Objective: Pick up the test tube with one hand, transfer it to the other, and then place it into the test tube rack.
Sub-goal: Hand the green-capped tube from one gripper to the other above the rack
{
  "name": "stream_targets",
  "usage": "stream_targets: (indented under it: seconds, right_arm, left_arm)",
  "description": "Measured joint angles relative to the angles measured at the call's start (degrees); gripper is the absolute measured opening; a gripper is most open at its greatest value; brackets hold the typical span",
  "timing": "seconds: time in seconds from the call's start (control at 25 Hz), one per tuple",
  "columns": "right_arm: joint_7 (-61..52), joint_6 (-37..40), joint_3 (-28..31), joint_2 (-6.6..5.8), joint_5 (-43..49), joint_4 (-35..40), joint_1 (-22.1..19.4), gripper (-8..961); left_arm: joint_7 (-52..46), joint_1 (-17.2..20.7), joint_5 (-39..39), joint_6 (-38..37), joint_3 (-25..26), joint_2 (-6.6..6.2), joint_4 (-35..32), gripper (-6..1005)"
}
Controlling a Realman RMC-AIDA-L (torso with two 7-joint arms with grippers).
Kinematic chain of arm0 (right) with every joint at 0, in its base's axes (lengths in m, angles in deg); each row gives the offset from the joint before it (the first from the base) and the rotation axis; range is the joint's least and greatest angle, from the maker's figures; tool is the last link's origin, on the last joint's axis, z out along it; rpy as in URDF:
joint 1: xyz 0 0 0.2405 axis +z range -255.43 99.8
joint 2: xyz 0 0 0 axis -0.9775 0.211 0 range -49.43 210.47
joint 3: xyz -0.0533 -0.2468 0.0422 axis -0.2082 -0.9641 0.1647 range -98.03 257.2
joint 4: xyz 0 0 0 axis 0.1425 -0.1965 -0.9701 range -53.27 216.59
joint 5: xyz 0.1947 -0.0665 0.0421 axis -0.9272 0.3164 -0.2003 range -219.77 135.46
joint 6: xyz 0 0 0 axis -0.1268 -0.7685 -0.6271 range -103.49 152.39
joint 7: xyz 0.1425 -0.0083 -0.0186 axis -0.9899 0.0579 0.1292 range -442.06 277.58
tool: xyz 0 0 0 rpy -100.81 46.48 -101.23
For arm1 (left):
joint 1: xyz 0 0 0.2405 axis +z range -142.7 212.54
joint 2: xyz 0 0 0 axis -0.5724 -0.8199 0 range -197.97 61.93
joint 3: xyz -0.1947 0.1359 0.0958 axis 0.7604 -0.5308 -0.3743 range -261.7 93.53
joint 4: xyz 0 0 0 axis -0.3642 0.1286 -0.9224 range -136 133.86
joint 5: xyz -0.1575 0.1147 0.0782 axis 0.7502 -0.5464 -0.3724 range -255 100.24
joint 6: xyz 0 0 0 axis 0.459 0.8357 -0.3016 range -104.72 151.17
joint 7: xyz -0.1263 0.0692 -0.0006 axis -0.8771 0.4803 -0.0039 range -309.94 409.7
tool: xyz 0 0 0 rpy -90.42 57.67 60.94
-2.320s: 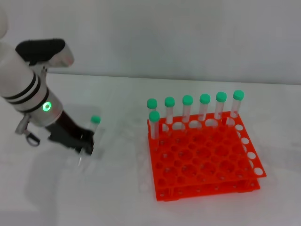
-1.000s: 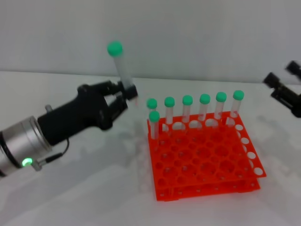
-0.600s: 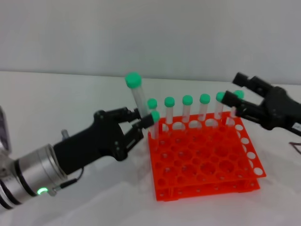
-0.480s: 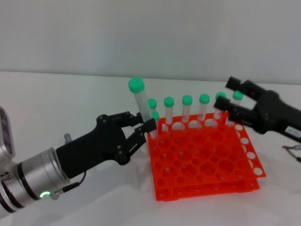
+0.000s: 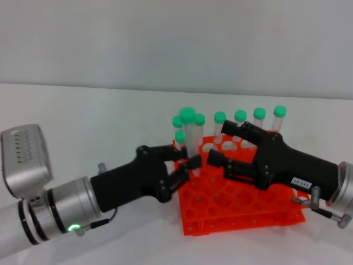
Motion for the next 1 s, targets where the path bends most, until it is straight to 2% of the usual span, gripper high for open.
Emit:
stream_targets:
  seconds: [0.2,0.32,1.0]
  right_arm:
    - [1.7,-1.2,-0.2,1.18,0.5,0.2,0.0,868]
    - [2.8,-4.3,0.0,1.46,0.4,0.9,-0.3,823]
    - [2.5,-6.3,0.3,0.7,0.3,1.3,0.0,610]
  left_arm:
    - [-0.6,-1.3,-1.4,0.6,-2.7,0.1,-0.1,219]
    - [-0.1,-1.7,-1.6,1.9,-4.4,0.21,-0.2,220]
    - [3.1,-2.6,-1.7,6.7,-6.0,0.14,-1.3,225]
